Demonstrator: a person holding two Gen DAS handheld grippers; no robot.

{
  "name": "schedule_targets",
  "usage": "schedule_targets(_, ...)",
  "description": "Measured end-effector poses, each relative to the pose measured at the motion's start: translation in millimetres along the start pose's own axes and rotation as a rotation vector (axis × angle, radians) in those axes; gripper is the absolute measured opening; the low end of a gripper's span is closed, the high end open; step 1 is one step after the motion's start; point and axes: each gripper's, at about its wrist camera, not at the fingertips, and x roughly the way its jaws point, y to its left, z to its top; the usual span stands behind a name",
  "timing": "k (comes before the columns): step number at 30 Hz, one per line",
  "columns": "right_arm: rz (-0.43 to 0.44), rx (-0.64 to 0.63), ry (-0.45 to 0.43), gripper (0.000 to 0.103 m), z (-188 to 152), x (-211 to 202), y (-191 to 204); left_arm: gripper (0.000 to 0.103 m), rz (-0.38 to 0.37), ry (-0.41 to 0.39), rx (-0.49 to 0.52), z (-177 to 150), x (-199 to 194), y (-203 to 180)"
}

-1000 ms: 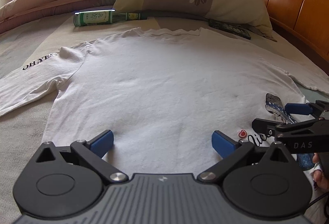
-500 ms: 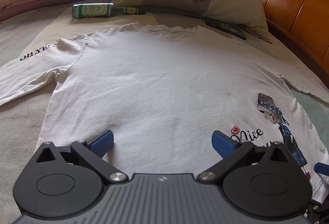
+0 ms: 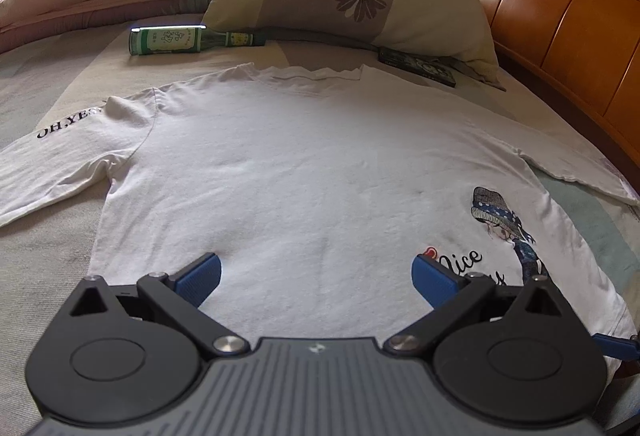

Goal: Fold clothes
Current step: 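Move the open right gripper over the 'Nice Day' print toward the sleeve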

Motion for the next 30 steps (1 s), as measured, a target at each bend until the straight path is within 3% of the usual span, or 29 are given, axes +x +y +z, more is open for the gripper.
schedule_targets(6, 0.096, -0.102, -0.064, 0.103, 24.8, 14.9, 47.4, 0.101, -0.011, -0.026, -0.004, 7.5, -11.6, 9.3)
schedule_targets(9, 0.114, -0.181, -0.030, 0.103, 19.0, 27.4, 73.1, 0.101, 0.002, -0.020, 0.000, 7.1, -9.0, 10.3)
schedule_targets(13, 0.110, -0.204, -0.058, 0.103, -2.3, 12.9, 81.3, 0.101, 0.007, -0.013, 0.003, 6.2, -6.4, 10.8)
schedule_targets(15, 0.149, -0.198, -0.022, 0.103, -4.5, 5.4, 77.3, 0.101, -0.004, -0.014, 0.004, 5.6, -6.8, 8.9)
schedule_targets(17, 0.135, -0.203, -0.044, 0.103, -2.8, -4.3, 70.6, 0.101, -0.011, -0.018, 0.012, 5.4, -7.5, 5.1)
schedule_targets(20, 0.065, -0.165, -0.096, 0.103, 6.9, -11.5, 45.2, 0.101, -0.020, -0.015, 0.025, 4.7, -5.8, -1.7)
schedule_targets(27, -0.070, 0.075, 0.005, 0.103, -2.2, 4.9, -33.4, 0.101, -0.030, 0.029, 0.074, -0.9, 10.4, -20.4)
schedule_targets(30, -0.075, 0.080, -0.022, 0.103, -11.7, -0.2, -44.0, 0.101, -0.014, 0.043, 0.088, -3.5, 16.6, -23.1)
